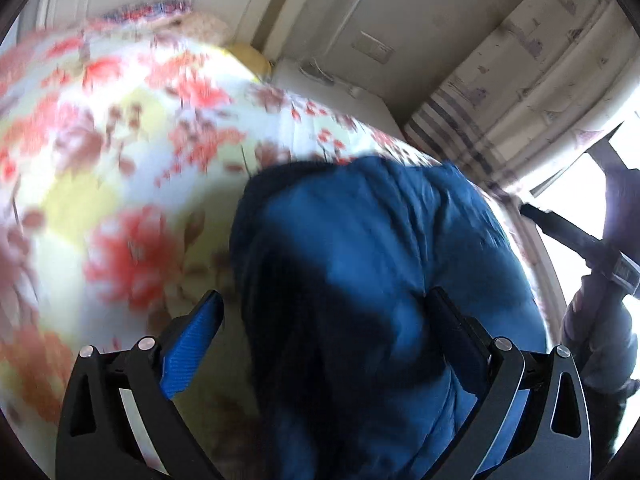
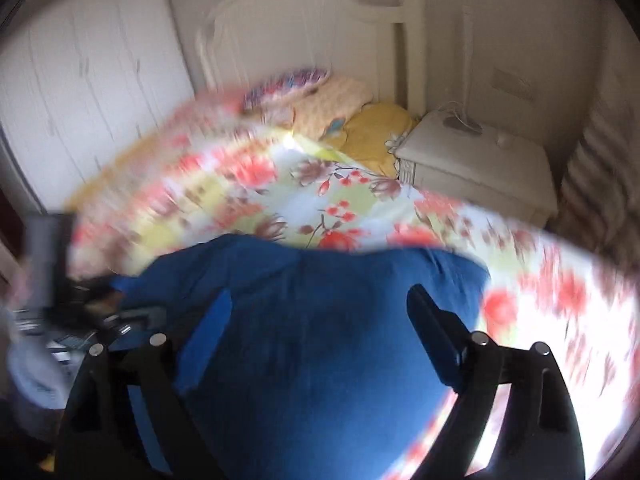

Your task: Fold large clothes

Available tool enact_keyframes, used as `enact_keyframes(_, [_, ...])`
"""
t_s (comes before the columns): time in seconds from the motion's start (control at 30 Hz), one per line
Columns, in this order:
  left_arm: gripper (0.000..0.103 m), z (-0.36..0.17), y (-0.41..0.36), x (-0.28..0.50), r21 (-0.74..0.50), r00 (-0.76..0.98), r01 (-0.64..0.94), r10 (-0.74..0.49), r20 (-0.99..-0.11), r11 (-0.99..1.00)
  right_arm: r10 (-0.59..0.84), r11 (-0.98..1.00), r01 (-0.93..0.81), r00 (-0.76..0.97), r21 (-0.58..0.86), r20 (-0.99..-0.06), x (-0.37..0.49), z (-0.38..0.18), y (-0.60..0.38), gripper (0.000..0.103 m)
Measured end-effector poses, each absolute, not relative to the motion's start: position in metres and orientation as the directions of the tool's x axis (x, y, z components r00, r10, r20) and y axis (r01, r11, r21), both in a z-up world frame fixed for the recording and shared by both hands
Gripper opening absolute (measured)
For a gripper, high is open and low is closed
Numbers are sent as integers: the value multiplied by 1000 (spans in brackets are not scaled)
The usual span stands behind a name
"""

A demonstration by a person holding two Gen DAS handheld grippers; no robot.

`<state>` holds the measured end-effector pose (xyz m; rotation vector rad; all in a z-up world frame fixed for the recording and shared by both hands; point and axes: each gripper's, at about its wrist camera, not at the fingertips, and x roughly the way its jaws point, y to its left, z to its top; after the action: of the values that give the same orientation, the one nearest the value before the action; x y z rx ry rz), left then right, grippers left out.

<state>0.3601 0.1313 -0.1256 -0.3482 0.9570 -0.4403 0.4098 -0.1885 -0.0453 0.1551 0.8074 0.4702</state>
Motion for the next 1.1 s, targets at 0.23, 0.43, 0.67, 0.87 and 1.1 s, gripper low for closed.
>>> enact_keyframes(0.23, [99, -142, 148, 330, -581, 442, 193, -598, -668, 791, 645, 732, -200, 511, 651, -568, 315, -108, -257, 99])
enact_keyframes(0.43, [99, -159, 158, 313, -675, 379, 184, -685, -622, 714, 744, 633, -184, 412, 752, -526, 292, -151, -241, 100])
enact_keyframes(0.67, [96, -165, 142, 313, -774, 230, 196, -795, -561, 602, 813, 555, -232, 355, 799, -462, 316, -159, -207, 101])
enact_keyframes(0.87, [69, -160, 119, 313, -802, 243, 215, -826, -508, 557, 727, 663, -333, 500, 670, -470, 300, -139, -205, 73])
enact_keyframes(1.1, [61, -138, 31, 368, -771, 263, 302, -826, -498, 561, 595, 762, -282, 661, 583, -457, 327, -103, -274, 67])
